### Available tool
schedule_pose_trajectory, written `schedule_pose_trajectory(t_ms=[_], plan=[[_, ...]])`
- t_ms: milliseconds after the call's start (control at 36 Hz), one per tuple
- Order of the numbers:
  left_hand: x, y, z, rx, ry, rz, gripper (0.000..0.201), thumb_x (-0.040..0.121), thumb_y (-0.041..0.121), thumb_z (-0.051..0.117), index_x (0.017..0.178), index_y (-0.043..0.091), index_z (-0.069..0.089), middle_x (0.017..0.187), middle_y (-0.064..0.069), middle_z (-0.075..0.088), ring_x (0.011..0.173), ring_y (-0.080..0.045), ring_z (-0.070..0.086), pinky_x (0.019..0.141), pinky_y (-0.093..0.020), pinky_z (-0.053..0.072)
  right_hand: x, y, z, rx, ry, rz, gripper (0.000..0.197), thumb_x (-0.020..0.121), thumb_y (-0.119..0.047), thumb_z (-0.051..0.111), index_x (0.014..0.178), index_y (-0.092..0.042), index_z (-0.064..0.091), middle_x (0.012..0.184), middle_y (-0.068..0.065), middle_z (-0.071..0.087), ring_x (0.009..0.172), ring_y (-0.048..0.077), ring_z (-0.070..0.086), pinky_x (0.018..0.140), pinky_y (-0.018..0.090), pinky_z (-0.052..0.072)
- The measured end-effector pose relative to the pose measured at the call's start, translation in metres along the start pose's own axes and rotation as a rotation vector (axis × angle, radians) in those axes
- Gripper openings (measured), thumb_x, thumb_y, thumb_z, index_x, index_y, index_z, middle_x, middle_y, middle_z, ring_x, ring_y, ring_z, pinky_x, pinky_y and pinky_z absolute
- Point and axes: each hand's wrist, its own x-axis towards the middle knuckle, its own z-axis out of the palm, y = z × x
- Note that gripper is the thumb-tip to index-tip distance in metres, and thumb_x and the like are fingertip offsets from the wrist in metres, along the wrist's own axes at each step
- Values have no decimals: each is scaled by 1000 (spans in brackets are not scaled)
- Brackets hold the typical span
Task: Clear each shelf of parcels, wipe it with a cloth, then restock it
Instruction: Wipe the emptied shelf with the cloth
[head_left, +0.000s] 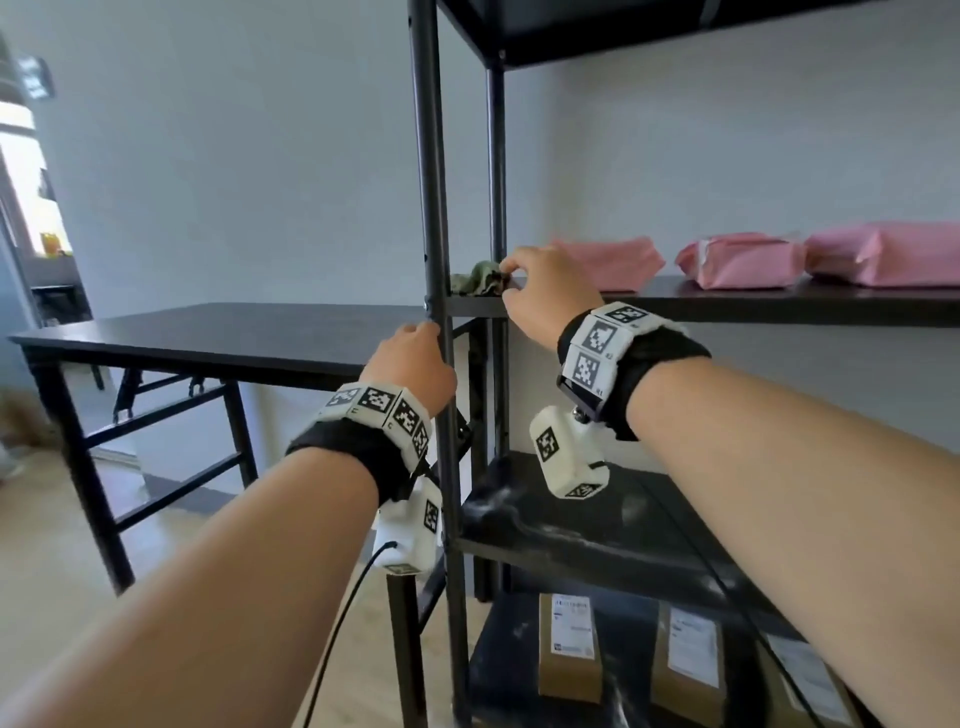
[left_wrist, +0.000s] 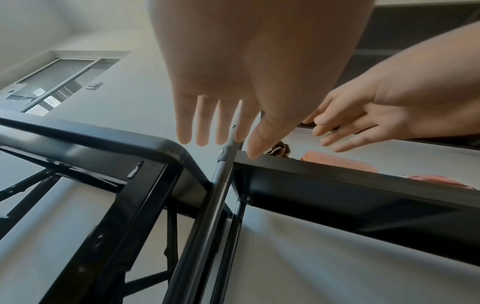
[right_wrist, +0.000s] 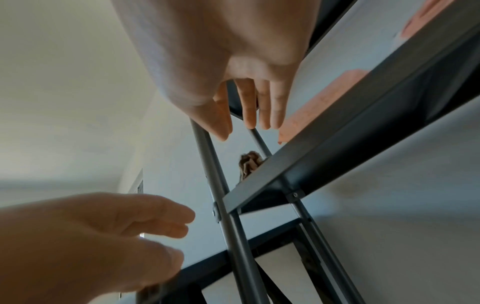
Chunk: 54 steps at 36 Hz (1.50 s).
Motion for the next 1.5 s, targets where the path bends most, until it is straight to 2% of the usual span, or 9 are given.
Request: schedule_pose_trajectory(t_ms=[222,361,417,528,722,944,1083,1278,1500], plan=[[35,-7,-4,20,45,18,45,90,12,46,134,16,44,133,-7,46,118,-26,47,92,-40,48,56,-3,21,-44,-27,33,41,94,-14,48,135,-21,51,136,9,46,112,25,54,79,26,37],[51,-14,2,-10,37,19,43,89,13,46,133,16,45,129,-7,48,116,-26,48,93,-41,47,73,-4,32,-118,-168,56,42,99,-11,41,140,-15,49,144,11,45,127,28,48,101,32,39],[52,-17,5,-13,42,16,47,89,13,46,135,17,45,133,-8,47,119,-27,47,96,-43,46,76,-4,35,-166,-209,52,37,100,-11,40,134,-8,53,138,13,52,124,30,50,101,33,40],[51,-23,11,-5,49,17,49,89,14,48,138,17,43,137,-8,45,126,-28,42,101,-41,41,78,-5,38,-207,-217,44,32,99,-21,47,126,-12,60,129,8,59,115,26,56,92,29,43],[40,-23,9,-17,55,-4,49,91,14,47,139,18,41,137,-7,45,127,-27,40,101,-40,39,73,-10,36,-205,-126,70,18,88,-8,54,97,-10,69,101,7,69,90,24,64,80,32,54],[11,-10,7,-26,39,32,46,88,11,45,134,15,46,131,-7,49,122,-27,43,98,-40,41,29,-4,21,-168,12,-12,16,81,-1,49,84,-15,57,86,5,64,78,23,59,63,29,44],[-15,4,23,-43,3,70,46,87,11,46,133,15,47,131,-8,49,122,-28,43,96,-40,44,-16,13,9,-91,15,-7,24,78,5,46,82,-15,59,88,4,64,78,23,59,66,31,46],[-56,30,62,-66,-131,123,43,88,11,45,132,15,47,129,-10,48,118,-30,45,94,-41,45,-81,65,4,-117,2,199,20,77,-2,50,80,-20,59,87,0,65,77,25,59,66,32,49],[-103,71,111,-119,-286,243,44,88,15,48,132,13,49,132,-12,48,121,-31,44,99,-44,43,-164,131,1,-185,-82,439,16,85,-9,57,90,-17,69,97,1,68,78,20,52,66,24,35]])
